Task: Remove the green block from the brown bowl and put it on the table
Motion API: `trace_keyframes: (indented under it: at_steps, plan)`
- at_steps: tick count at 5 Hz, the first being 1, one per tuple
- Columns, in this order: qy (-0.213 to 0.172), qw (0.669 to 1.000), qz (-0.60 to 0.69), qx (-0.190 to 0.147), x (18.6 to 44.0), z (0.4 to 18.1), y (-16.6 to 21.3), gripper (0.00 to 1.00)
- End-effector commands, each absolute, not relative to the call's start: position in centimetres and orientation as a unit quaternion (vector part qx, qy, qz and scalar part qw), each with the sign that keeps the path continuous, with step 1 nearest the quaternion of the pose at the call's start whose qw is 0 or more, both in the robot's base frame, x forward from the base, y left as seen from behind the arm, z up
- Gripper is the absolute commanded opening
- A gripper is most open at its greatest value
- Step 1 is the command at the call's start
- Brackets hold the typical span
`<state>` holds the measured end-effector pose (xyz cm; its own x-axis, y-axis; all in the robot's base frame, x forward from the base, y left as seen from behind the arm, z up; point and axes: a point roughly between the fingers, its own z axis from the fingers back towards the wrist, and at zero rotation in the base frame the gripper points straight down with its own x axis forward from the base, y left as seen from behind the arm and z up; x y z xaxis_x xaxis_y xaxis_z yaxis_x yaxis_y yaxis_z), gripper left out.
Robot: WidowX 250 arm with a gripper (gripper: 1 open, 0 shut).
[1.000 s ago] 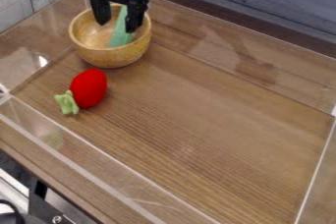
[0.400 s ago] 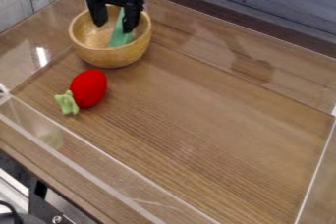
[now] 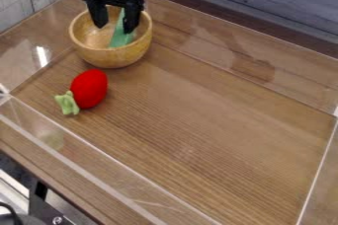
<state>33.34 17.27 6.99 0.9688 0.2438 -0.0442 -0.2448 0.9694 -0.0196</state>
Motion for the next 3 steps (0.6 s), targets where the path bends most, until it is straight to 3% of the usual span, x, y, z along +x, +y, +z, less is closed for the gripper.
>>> trace_keyframes:
  at_steps: [1,3]
  plan:
    - [-0.018,0.991,0.134,-0.006,33.89,9.84,18.06,1.00]
    - [-0.022,0.990,0.140,-0.016,33.86,10.31,17.92,1.00]
